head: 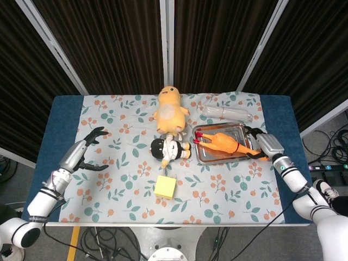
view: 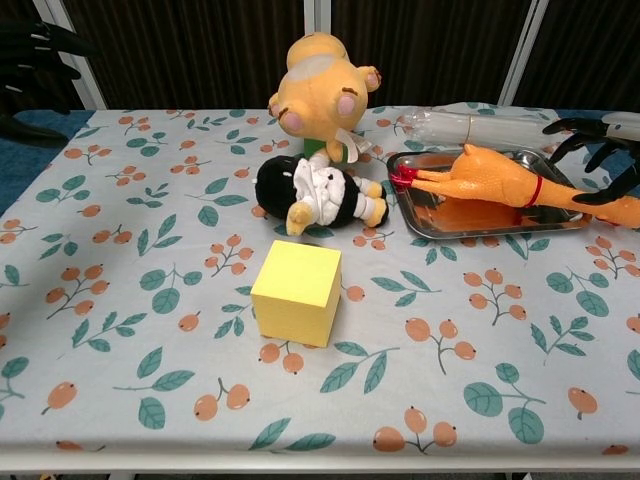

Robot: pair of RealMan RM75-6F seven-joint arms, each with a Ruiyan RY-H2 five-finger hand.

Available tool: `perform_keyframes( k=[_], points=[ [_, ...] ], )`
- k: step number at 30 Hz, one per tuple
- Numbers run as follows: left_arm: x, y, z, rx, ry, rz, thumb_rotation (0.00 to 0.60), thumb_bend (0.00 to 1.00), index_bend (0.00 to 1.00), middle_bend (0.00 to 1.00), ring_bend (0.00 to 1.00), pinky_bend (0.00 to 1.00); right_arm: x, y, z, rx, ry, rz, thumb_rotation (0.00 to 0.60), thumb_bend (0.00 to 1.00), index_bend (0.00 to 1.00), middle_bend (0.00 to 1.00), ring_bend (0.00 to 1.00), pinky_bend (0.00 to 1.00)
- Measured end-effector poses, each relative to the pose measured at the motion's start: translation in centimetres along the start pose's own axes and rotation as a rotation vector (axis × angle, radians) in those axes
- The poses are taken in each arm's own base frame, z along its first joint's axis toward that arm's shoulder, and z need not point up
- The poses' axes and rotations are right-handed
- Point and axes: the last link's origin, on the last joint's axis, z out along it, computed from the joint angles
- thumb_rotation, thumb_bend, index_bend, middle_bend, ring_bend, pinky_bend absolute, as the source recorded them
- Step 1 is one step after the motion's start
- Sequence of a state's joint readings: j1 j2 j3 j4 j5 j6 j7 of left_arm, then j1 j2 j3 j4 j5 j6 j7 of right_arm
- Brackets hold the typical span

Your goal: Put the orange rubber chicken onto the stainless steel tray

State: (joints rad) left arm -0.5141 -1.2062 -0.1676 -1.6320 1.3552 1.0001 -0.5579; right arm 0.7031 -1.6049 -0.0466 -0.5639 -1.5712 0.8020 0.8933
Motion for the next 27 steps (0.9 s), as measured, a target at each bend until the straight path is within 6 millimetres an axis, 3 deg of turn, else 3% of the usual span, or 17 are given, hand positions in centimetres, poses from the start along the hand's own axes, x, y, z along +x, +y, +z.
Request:
perform_keyframes(
  k=[6, 9, 13, 17, 22, 27],
  points=[
    [0.5, -0.1, -0.3, 0.0, 0.011, 0.018, 0.6, 0.06, 0.21, 0.14, 0.13, 0.26, 1.5, 0.2, -0.9, 0.013, 0.027, -0.045, 0.6, 0.0, 0.0, 0.06, 0.0, 0.14],
    [1.0, -0.4, -0.7, 0.007, 0.023, 0.074, 0.6, 0.06, 0.21, 0.14, 0.13, 0.26, 2.8, 0.2, -2.0, 0.039, 0.072, -0.074, 0.6, 0.0, 0.0, 0.13, 0.02, 0.14],
    [2.2, -1.2, -1.4, 0.036, 0.063, 0.2, 0.6, 0.06, 0.23, 0.15, 0.13, 0.26, 4.0, 0.0, -4.5, 0.065, 0.136, -0.109, 0.6, 0.11, 0.0, 0.23, 0.11, 0.2],
    [3.5, -2.2, -2.7, 0.081, 0.145, 0.332, 0.6, 0.06, 0.23, 0.15, 0.13, 0.25, 4.6, -0.6, -8.4, 0.066, 0.196, -0.14, 0.6, 0.12, 0.0, 0.24, 0.13, 0.21],
    [4.9, -3.8, -5.4, 0.154, 0.283, 0.514, 0.6, 0.06, 0.23, 0.15, 0.13, 0.25, 4.8, -1.0, -14.4, 0.009, 0.29, -0.199, 0.6, 0.12, 0.01, 0.16, 0.08, 0.21],
    [4.8, -5.4, -8.8, 0.235, 0.361, 0.625, 0.6, 0.06, 0.23, 0.15, 0.13, 0.25, 4.4, -0.4, -20.7, -0.099, 0.409, -0.239, 0.6, 0.12, 0.01, 0.15, 0.05, 0.2]
  ],
)
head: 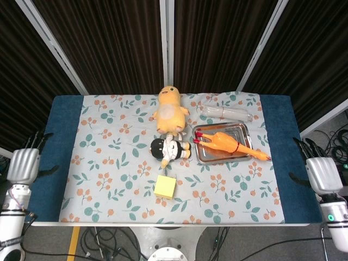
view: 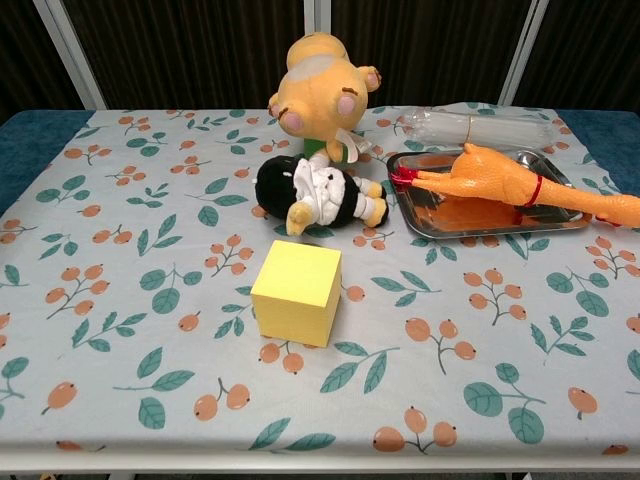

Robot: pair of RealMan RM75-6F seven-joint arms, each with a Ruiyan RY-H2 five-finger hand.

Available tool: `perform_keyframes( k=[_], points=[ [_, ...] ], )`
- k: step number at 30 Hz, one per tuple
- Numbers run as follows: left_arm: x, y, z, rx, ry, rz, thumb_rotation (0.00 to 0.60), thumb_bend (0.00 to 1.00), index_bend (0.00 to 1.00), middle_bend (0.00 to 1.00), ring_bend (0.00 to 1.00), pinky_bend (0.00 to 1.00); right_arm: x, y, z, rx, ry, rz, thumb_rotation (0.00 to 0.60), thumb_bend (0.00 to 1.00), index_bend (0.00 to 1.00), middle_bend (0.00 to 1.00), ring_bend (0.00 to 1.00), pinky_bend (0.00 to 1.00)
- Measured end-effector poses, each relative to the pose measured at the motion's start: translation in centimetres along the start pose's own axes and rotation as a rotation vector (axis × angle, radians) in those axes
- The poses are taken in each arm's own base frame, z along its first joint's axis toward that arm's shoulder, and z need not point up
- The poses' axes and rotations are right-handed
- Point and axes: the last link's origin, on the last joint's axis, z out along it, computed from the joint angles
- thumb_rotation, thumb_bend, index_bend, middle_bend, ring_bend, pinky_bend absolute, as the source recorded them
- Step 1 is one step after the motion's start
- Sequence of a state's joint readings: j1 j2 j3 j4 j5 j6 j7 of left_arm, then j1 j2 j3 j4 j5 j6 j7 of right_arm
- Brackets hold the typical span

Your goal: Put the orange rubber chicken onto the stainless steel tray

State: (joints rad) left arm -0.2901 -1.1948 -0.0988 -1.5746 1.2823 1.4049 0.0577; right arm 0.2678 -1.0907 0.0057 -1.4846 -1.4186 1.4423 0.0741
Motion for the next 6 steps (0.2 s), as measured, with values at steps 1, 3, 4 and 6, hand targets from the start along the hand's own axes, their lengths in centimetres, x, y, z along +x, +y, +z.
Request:
perform_keyframes(
  k=[1, 3, 4, 6],
  points=[
    [-0.1, -0.4, -0.9, 0.019, 0.007, 0.012, 0.6, 0.06, 0.23, 0.15, 0.13, 0.25, 0.1, 0.2, -1.0, -0.017, 0.015, -0.007, 0.6, 0.12, 0.01, 0.15, 0.05, 0.2],
    [-0.4, -0.7, -2.1, 0.045, 0.013, 0.019, 0.6, 0.06, 0.23, 0.15, 0.13, 0.25, 0.2, 0.6, -3.1, -0.053, 0.041, -0.023, 0.6, 0.12, 0.01, 0.16, 0.05, 0.2],
    [-0.5, -0.7, -2.9, 0.058, 0.015, 0.018, 0.6, 0.06, 0.23, 0.15, 0.13, 0.25, 0.1, 0.7, -3.9, -0.066, 0.047, -0.024, 0.6, 0.12, 0.01, 0.16, 0.05, 0.2],
    [-0.9, -0.6, -4.1, 0.075, 0.016, 0.016, 0.6, 0.06, 0.23, 0.15, 0.13, 0.25, -0.5, 0.7, -5.5, -0.089, 0.049, -0.008, 0.6, 0.12, 0.01, 0.17, 0.05, 0.2]
  ],
)
